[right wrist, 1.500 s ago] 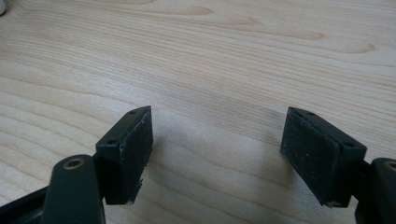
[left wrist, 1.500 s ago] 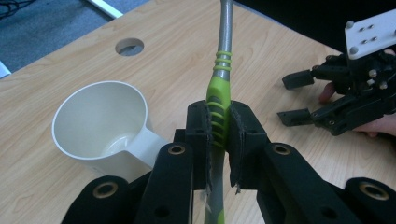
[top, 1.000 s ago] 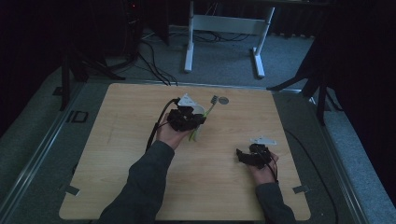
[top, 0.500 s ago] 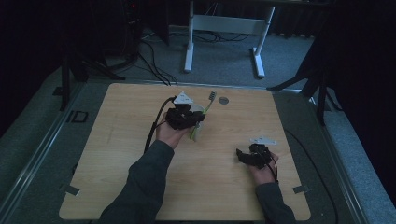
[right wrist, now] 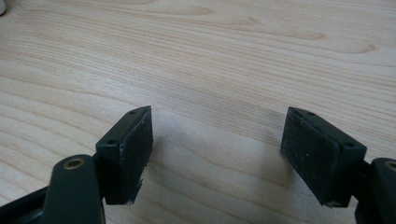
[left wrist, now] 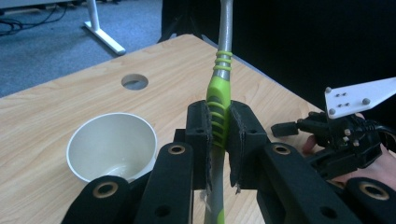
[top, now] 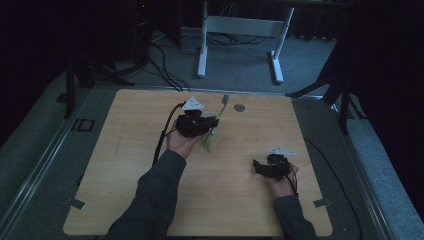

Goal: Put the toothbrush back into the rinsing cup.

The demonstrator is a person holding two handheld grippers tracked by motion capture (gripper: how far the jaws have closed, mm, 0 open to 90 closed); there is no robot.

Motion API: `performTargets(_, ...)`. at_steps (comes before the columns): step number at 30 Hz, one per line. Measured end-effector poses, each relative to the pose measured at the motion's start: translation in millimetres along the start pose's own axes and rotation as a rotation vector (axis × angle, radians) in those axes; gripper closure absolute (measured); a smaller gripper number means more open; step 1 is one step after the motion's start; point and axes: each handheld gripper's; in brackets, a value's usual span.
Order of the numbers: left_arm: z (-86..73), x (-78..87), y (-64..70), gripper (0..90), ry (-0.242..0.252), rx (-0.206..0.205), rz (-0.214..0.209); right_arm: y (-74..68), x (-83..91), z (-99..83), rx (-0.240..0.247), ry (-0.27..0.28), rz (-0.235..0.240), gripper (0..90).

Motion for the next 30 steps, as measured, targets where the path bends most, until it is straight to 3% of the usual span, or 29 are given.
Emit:
performTargets(18, -0.3, 0.7, -2.8, 79.9, 0.043, 0.007, -0.006, 0.0, 0.0, 0.0, 0.0, 0.0, 0.0, 24.7)
performTargets(30, -2.3, 0.7, -6.9, 79.8, 0.075, 0.034, -0.009, 0.1, -0.1, 0.1, 0.002, 0.0, 0.0, 24.7)
Point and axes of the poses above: each handheld gripper's, and its own axes: x roughly backward along the jaws, z roughly out of its top, y roughly to its right, and after that the axes turned 11 degrees about -y, right-handed
